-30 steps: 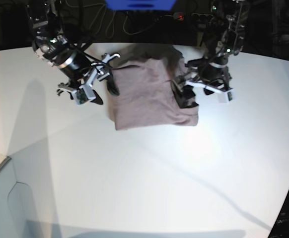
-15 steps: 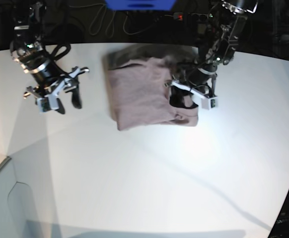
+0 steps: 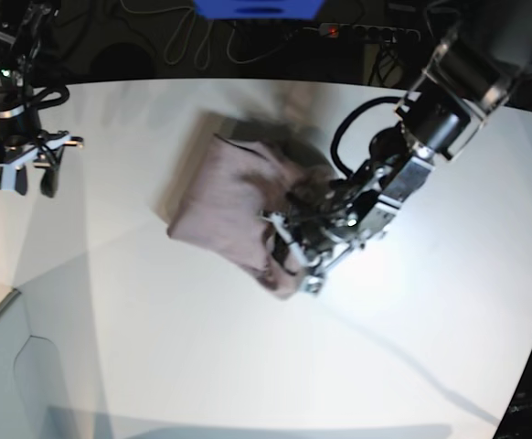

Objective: Layout the t-shirt on the table in an organized manner, then fold the t-shirt properly
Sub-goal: 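Push the folded stack with the left gripper to square it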

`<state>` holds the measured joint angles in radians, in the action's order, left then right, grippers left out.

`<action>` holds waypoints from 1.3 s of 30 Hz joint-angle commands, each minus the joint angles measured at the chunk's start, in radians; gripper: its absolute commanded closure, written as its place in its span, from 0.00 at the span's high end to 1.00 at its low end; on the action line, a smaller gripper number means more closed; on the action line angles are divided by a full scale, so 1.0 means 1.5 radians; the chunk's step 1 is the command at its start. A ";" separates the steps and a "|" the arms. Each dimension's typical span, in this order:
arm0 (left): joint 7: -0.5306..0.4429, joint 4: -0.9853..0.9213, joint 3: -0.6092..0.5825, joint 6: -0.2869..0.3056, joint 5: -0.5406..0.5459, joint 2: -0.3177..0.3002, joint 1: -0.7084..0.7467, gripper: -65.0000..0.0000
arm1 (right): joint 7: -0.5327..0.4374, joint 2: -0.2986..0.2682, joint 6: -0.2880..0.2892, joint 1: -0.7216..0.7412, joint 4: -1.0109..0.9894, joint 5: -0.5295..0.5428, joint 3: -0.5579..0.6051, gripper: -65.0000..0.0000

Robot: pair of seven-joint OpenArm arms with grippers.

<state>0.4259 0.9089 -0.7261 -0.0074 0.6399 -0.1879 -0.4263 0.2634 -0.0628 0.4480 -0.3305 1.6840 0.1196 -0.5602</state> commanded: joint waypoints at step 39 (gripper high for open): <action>0.062 0.019 -0.134 0.232 -0.513 0.229 -0.131 0.52 | -0.020 0.112 0.003 -0.068 0.015 0.006 -0.184 0.47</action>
<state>0.5270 0.9226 -0.9321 0.3508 -0.1238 0.1482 -0.5907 0.2584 0.1131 0.4484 -0.4202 1.6886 0.1204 -0.8288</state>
